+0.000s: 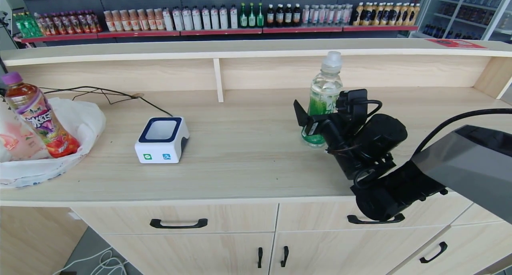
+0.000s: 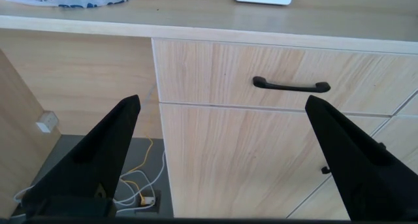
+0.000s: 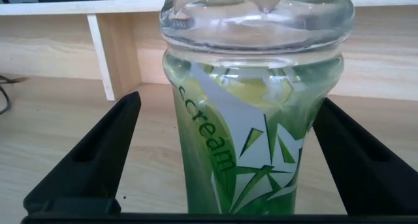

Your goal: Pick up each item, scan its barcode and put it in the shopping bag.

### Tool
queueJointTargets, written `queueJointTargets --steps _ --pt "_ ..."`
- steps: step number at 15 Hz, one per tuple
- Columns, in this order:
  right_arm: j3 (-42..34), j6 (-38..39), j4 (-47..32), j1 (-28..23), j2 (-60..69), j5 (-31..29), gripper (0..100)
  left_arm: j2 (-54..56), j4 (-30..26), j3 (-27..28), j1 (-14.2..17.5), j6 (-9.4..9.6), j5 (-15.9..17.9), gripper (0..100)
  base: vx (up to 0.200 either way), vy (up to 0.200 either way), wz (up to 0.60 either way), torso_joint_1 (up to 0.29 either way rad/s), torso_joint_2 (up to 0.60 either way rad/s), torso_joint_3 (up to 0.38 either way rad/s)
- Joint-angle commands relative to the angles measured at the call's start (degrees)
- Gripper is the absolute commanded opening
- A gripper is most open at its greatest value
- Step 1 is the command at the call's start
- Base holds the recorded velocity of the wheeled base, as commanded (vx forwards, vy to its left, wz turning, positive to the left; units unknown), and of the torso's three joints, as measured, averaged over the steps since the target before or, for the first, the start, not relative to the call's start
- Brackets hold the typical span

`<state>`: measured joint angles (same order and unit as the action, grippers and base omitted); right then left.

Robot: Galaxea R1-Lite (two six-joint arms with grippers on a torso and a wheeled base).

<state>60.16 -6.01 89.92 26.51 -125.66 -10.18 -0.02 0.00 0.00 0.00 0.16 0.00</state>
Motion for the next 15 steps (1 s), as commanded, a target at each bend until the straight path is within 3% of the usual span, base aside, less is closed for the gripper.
queueJointTargets --steps 1,11,12,15 --pt "0.0 0.4 0.1 -0.2 0.1 0.0 100 0.0 0.0 0.0 0.0 0.02 0.1 100 0.000 0.000 0.00 0.000 0.00 0.000" --pt "0.3 0.8 0.1 -0.1 -0.2 0.0 100 0.0 0.0 0.0 0.0 0.02 0.0 100 0.000 0.000 0.00 0.000 0.00 0.000" --pt "1.1 0.8 0.1 0.0 -0.5 0.0 0 0.0 0.0 0.0 0.0 0.02 0.0 100 0.000 0.000 0.00 0.000 0.00 0.000" --pt "1.3 0.8 0.1 0.3 -0.5 0.0 0 0.0 0.0 0.0 0.0 0.02 0.0 100 0.000 0.000 0.00 0.000 0.00 0.000"
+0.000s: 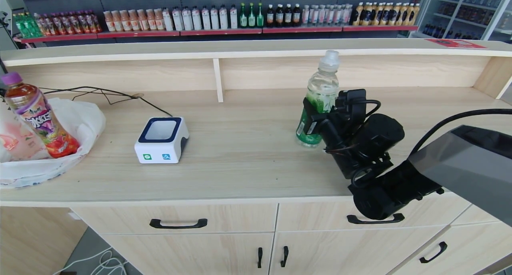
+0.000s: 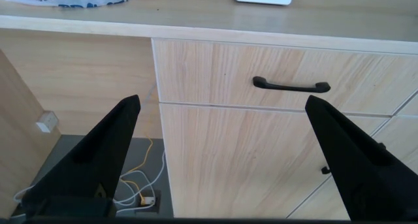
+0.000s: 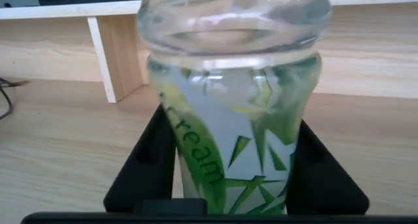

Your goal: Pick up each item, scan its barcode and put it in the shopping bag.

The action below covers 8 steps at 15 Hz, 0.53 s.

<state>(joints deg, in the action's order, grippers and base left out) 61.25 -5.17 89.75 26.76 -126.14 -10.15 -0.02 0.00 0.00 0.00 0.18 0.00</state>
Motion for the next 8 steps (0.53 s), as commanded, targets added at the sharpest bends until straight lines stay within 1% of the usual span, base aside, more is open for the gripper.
queueJointTargets --steps 1,8 --pt "0.3 0.0 0.3 0.1 0.0 -0.1 0 0.0 0.0 0.0 0.0 -0.01 0.0 100 0.000 0.000 0.00 0.000 0.00 0.000" --pt "0.2 0.2 0.3 1.1 0.3 -0.8 0 0.0 0.0 0.0 0.0 -0.01 0.0 100 0.000 0.000 0.00 0.000 0.00 0.000"
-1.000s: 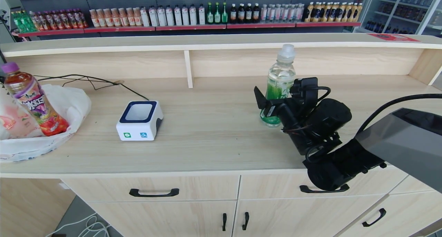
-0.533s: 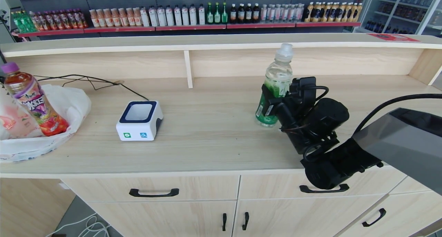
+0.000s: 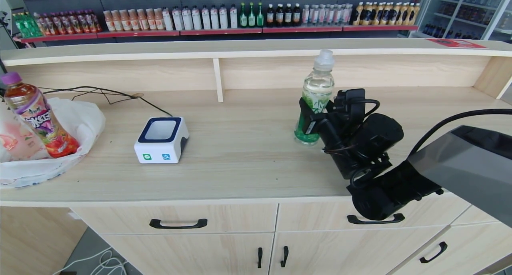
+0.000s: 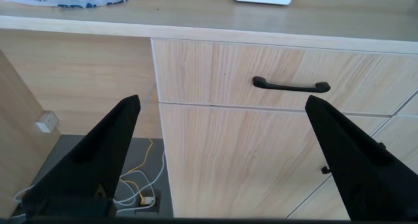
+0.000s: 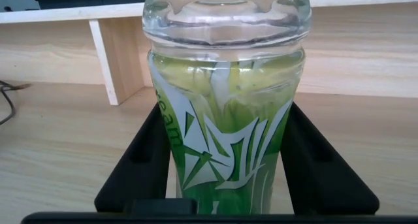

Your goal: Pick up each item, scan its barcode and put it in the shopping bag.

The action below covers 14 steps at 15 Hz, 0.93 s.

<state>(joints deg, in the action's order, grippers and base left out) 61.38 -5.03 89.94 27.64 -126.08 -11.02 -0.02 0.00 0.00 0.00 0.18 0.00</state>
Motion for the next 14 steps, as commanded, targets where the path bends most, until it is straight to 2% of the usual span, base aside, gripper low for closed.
queueJointTargets --steps 1,6,14 --pt "-0.2 0.3 0.1 0.5 0.3 0.0 0 0.0 0.0 0.0 0.0 -0.01 0.0 100 0.000 0.000 0.00 0.000 0.00 0.000" --pt "-0.7 1.3 0.1 2.0 2.1 -0.8 0 0.0 0.0 0.0 0.0 -0.01 0.0 100 0.000 0.000 0.00 0.000 0.00 0.000" --pt "-6.7 1.7 0.1 9.4 10.5 -3.6 0 0.0 0.0 0.0 0.0 -0.01 0.0 100 0.000 0.000 0.00 0.000 0.00 0.000"
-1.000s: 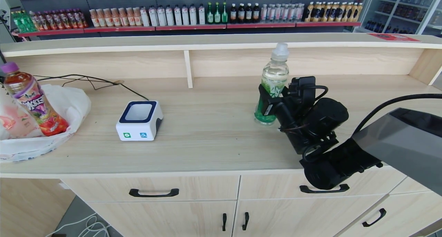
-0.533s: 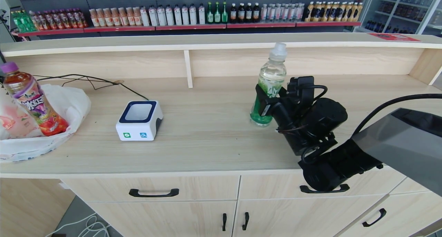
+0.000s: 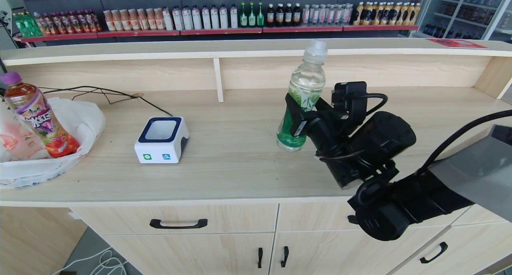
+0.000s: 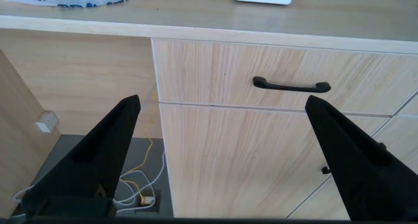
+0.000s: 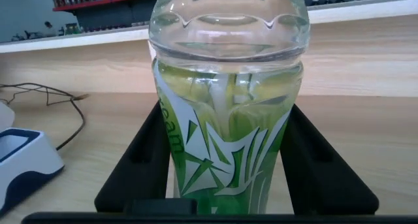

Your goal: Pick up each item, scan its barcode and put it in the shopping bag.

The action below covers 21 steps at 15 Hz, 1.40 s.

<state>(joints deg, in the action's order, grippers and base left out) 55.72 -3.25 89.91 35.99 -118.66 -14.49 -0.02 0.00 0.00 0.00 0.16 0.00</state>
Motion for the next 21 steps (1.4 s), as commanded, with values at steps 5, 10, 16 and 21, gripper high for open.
queueJointTargets --steps 5,10,16,21 --pt "-4.0 0.0 0.1 5.0 9.2 -0.1 0 0.0 0.0 0.0 0.0 0.02 0.0 100 0.000 0.000 0.00 0.000 0.00 0.000" --pt "-11.0 0.1 0.1 9.5 16.4 -0.4 0 0.0 0.0 0.0 0.0 0.02 0.0 100 0.000 0.000 0.00 0.000 0.00 0.000" --pt "-19.7 0.1 0.1 10.7 25.6 -0.4 0 0.0 0.0 0.0 0.0 0.02 0.0 100 0.000 0.000 0.00 0.000 0.00 0.000" --pt "-22.1 0.0 0.1 10.5 29.7 -0.4 0 0.0 0.0 0.0 0.0 0.02 0.0 100 0.000 0.000 0.00 0.000 0.00 0.000"
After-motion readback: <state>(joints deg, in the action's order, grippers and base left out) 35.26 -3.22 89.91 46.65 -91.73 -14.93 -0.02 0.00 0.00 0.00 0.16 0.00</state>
